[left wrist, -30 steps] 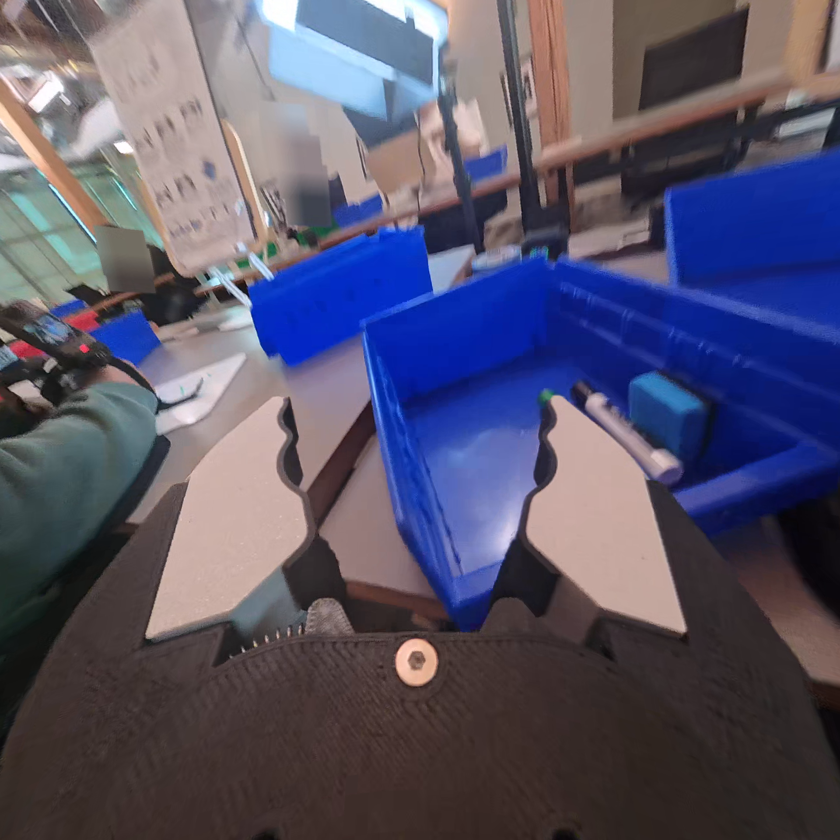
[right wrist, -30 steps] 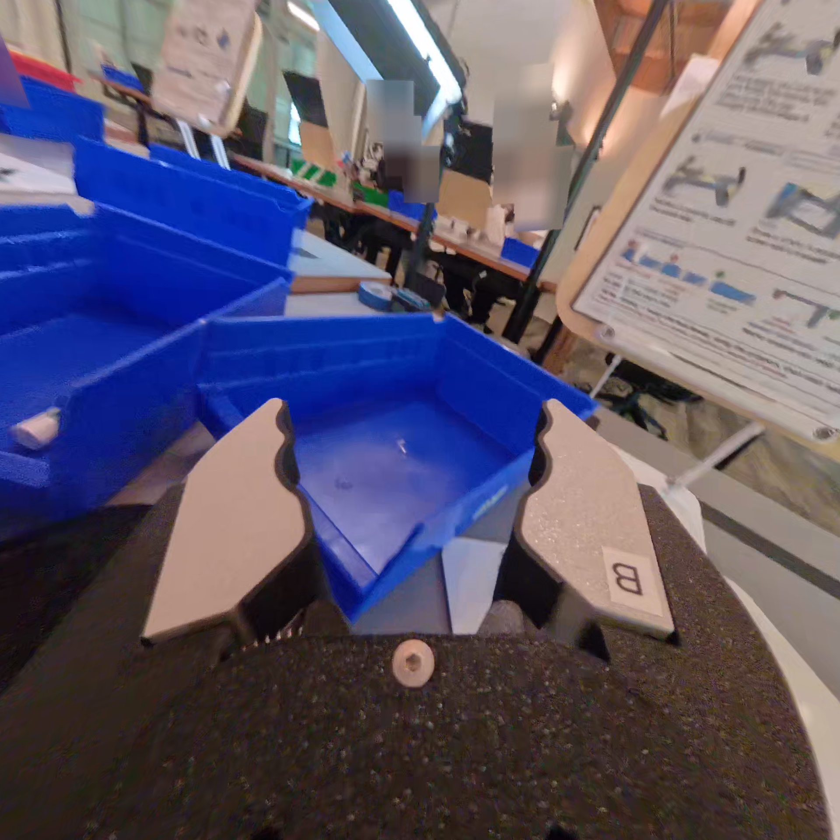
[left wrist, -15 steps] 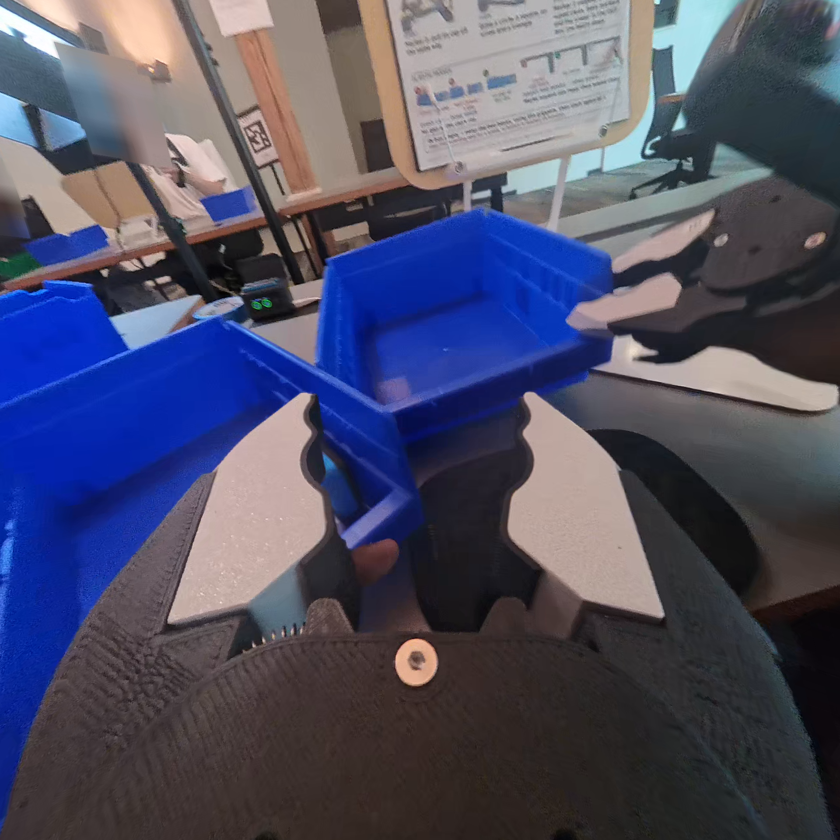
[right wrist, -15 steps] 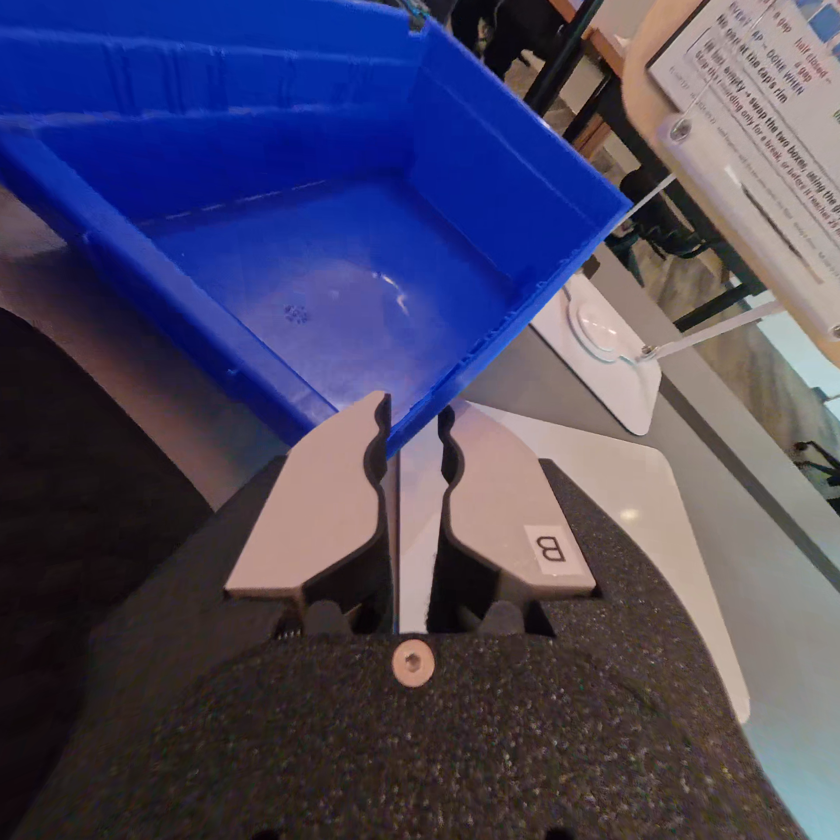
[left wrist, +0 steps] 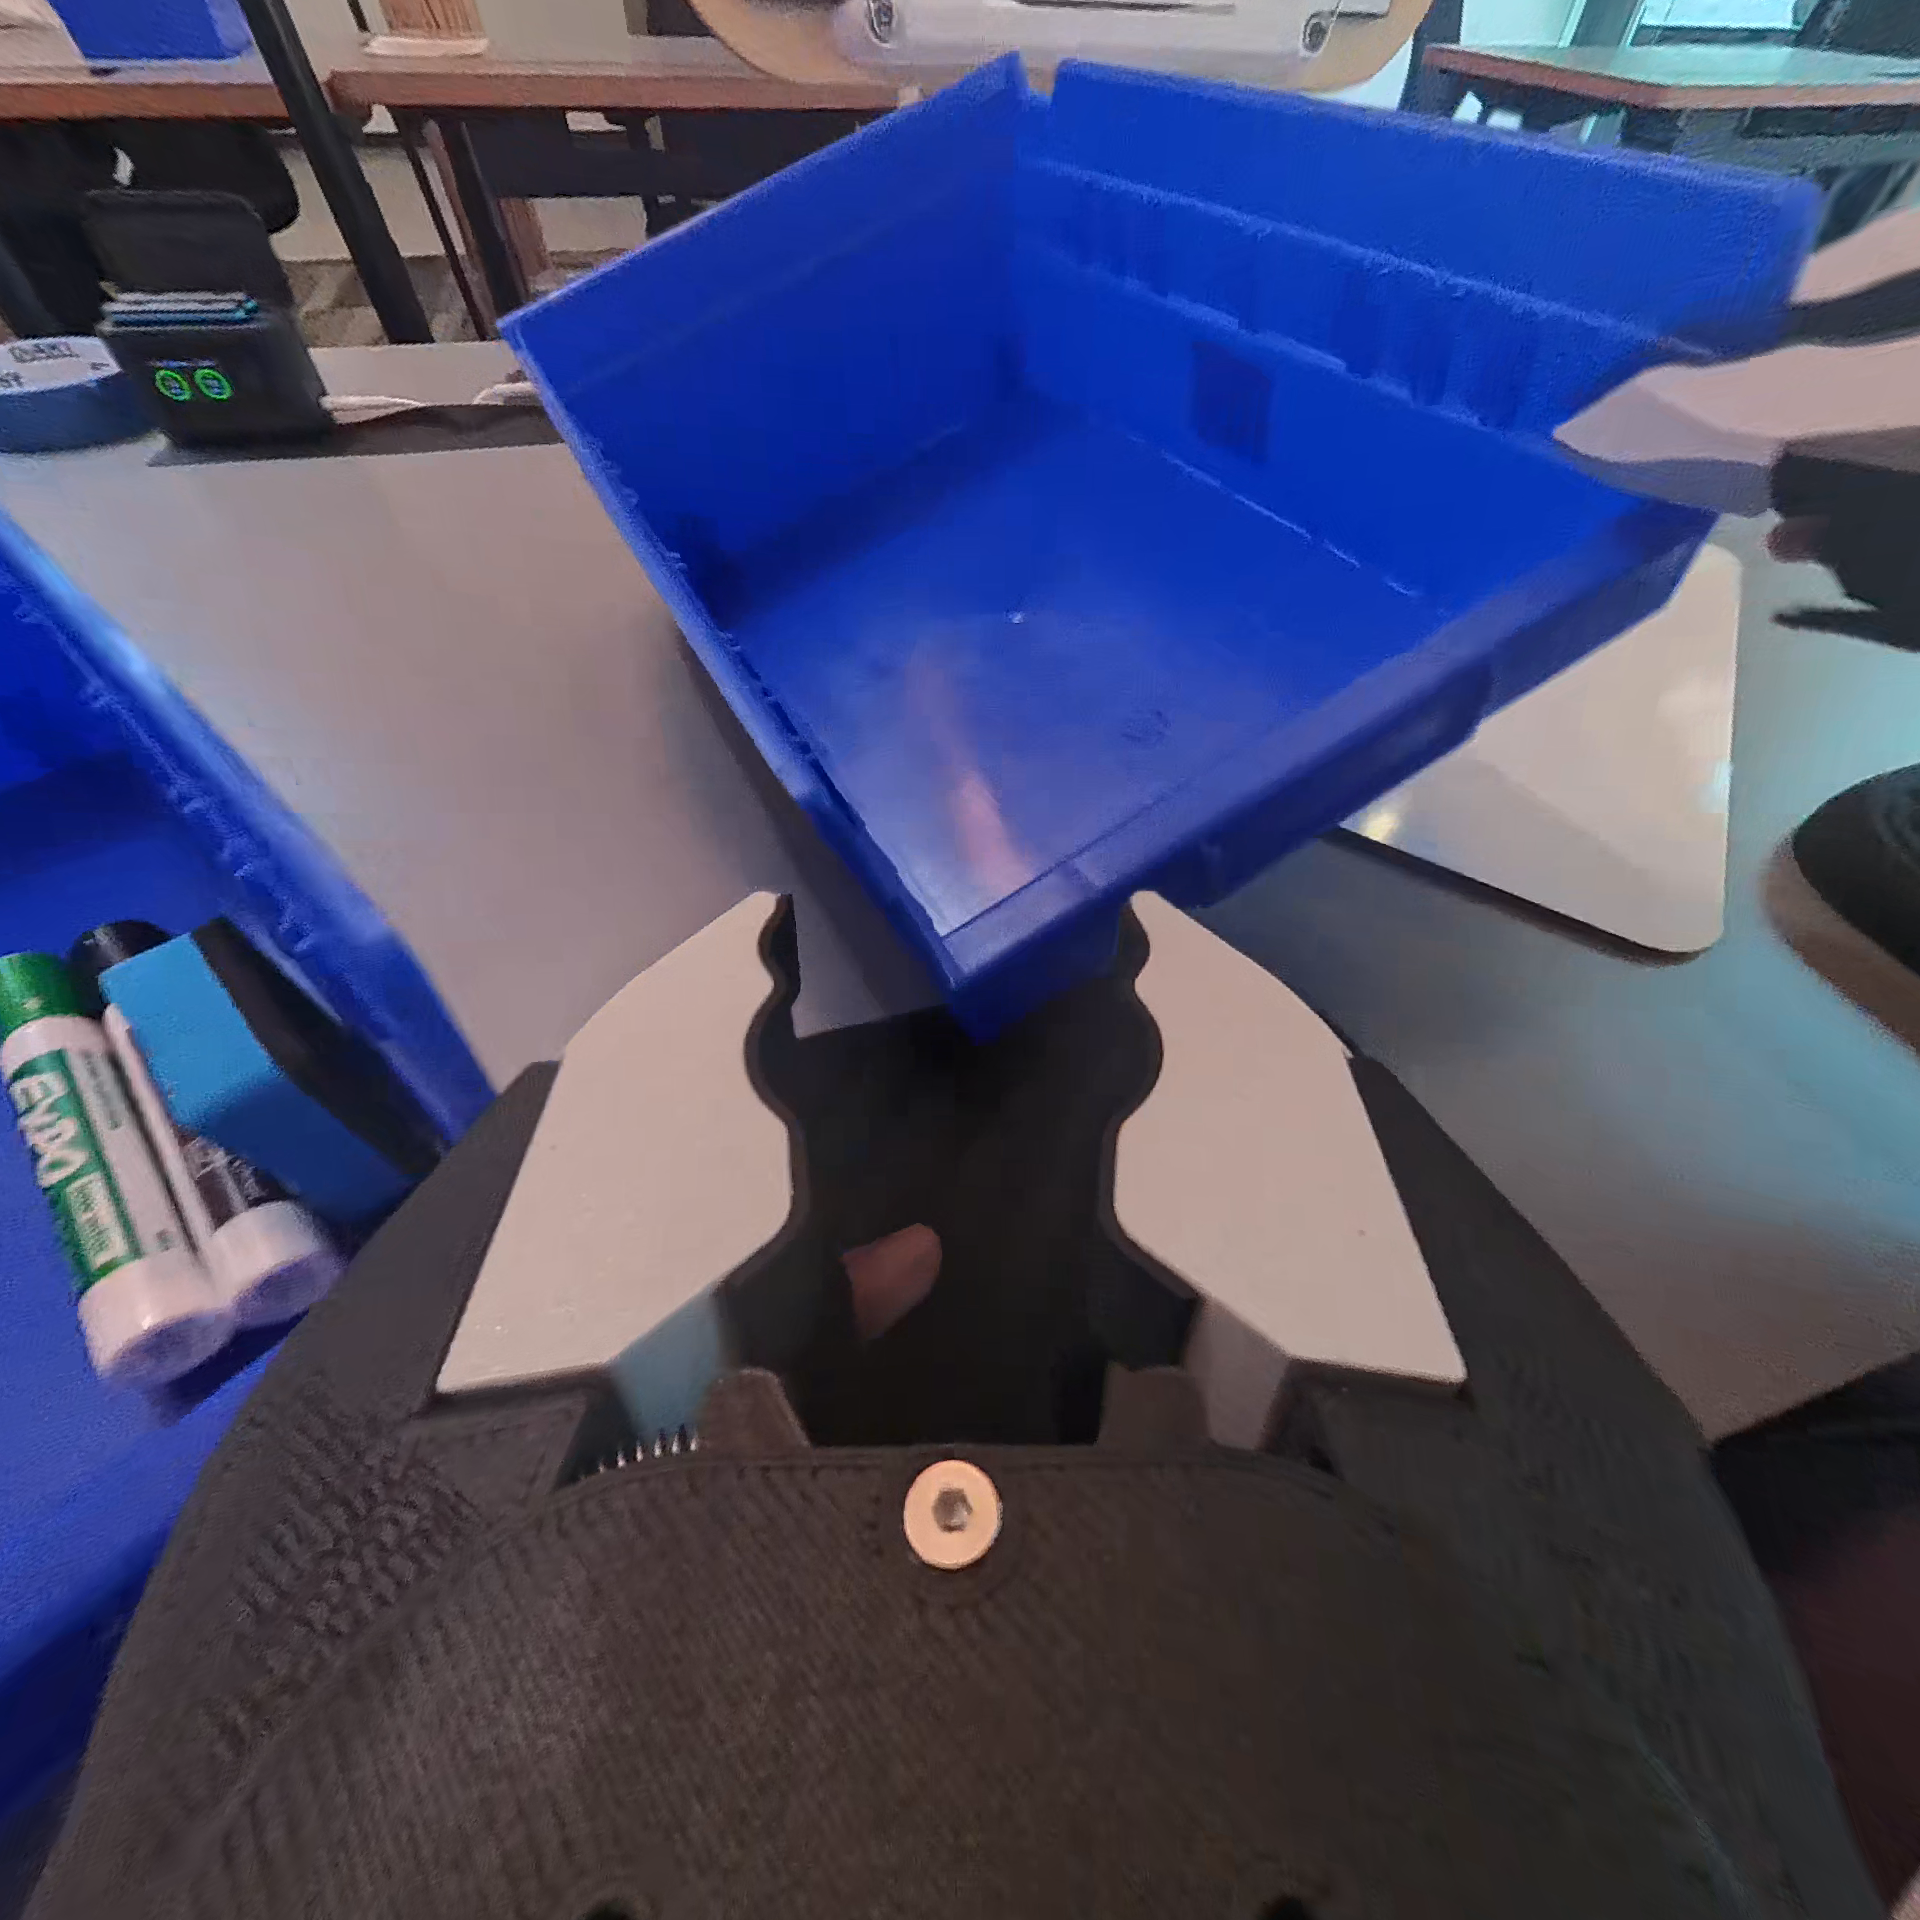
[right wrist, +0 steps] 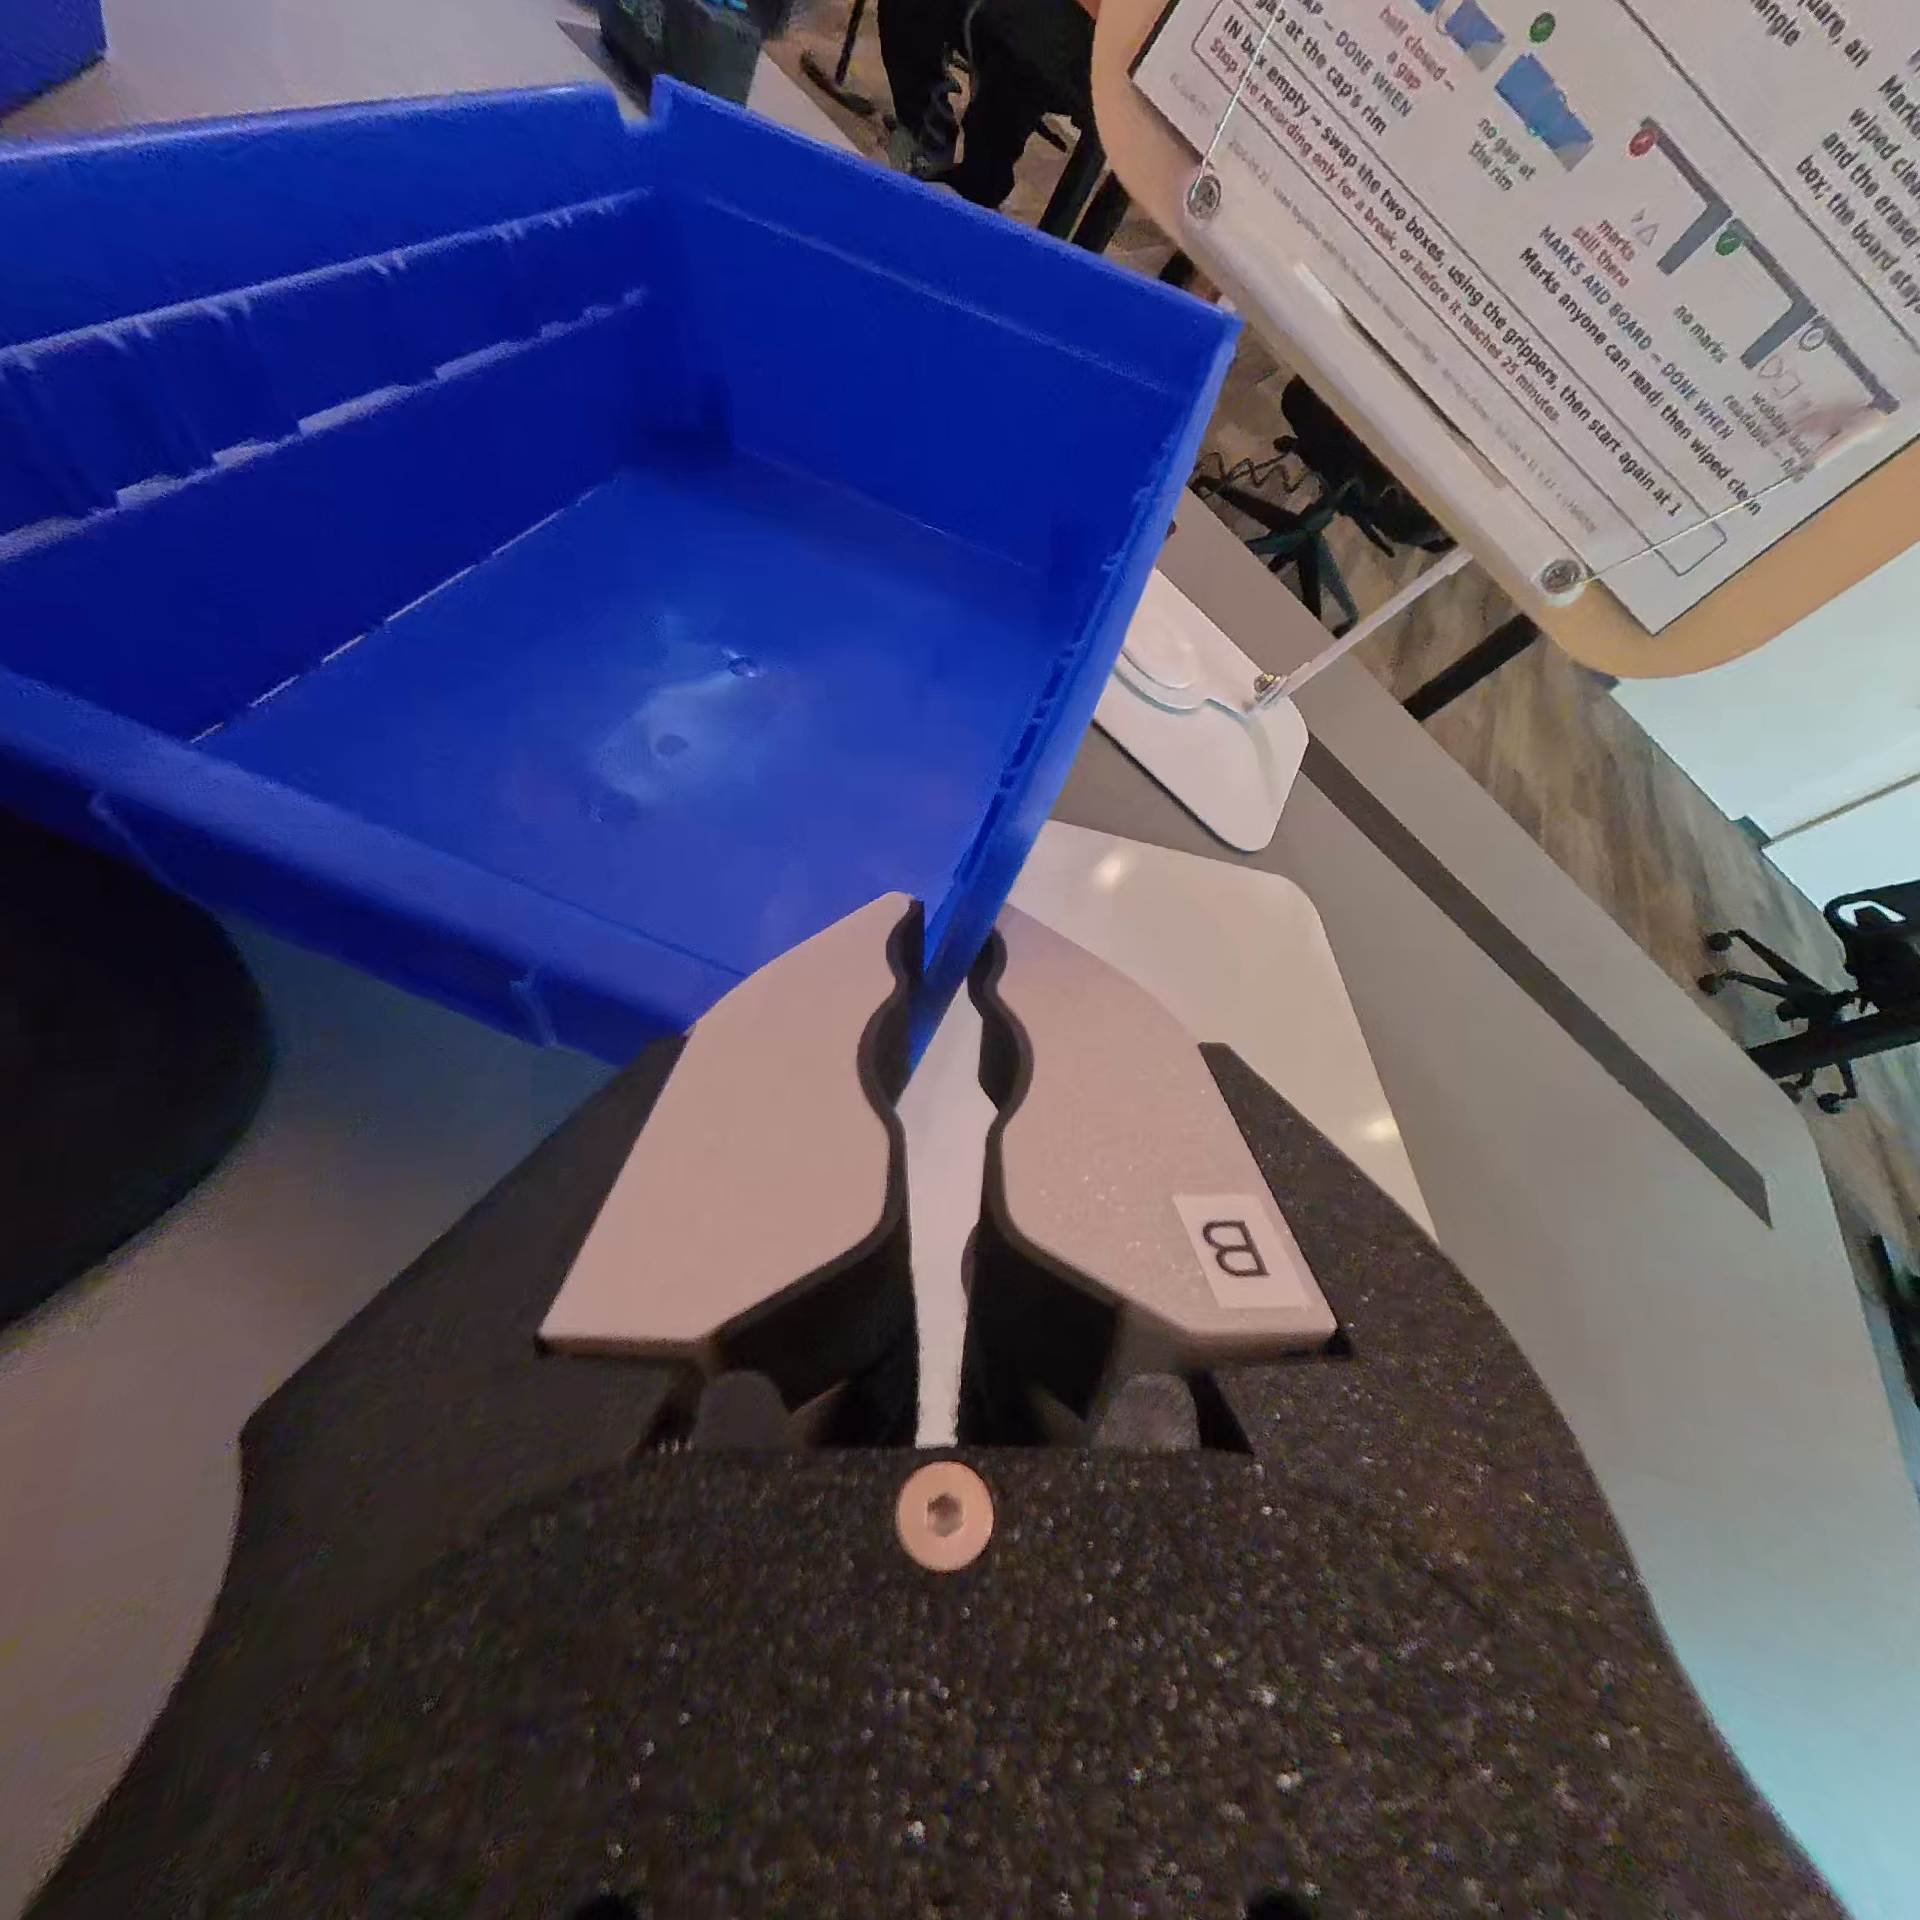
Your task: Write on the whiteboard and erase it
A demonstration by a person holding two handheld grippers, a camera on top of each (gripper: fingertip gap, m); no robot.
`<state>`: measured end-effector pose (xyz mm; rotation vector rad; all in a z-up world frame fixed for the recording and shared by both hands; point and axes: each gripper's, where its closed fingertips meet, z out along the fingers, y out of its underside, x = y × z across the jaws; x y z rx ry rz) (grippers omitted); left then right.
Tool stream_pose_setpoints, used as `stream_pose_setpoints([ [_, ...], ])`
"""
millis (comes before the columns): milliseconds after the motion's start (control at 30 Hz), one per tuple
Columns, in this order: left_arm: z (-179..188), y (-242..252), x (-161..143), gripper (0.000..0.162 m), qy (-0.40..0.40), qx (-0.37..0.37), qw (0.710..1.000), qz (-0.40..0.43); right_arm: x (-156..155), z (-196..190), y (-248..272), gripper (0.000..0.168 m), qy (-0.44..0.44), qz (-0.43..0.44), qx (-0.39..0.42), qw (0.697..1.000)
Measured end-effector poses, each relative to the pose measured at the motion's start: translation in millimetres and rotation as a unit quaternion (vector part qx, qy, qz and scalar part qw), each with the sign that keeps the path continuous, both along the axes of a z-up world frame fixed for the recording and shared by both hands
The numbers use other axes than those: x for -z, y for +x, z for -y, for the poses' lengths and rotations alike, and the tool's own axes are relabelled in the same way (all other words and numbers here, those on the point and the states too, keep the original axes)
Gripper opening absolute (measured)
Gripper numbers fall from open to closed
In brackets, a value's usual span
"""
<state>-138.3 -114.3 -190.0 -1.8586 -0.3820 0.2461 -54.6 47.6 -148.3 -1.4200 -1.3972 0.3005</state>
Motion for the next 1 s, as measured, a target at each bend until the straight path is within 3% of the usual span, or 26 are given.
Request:
stream_pose_setpoints([
  [133,-17,-9,6,0.057,-0.043,-0.004,0.999,0.006,9,-1,14,0.009,-0.011,0.000,0.005,1.000],
  [167,-20,-12,7,0.051,-0.055,-0.005,0.998,0.000,10,-3,16,0.009,-0.015,-0.001,0.006,1.000],
  [233,-28,-17,7,0.016,-0.080,0.007,0.997,-0.022,12,-5,21,0.009,-0.016,-0.004,0.007,1.000],
  [267,-32,-18,7,0.014,-0.089,0.014,0.995,-0.040,11,-7,23,0.009,-0.014,-0.008,0.009,1.000],
  [567,-91,21,-59,0.010,-0.040,0.052,0.981,-0.181,-21,-54,79,0.010,0.012,-0.049,0.048,0.998],
  [700,-141,56,-78,0.010,-0.011,0.092,0.971,-0.219,-30,-94,125,0.010,0.034,-0.061,0.088,0.994],
  [1000,-269,156,-87,0.010,0.034,0.203,0.945,-0.253,-35,-188,245,0.011,0.089,-0.074,0.189,0.975],
])
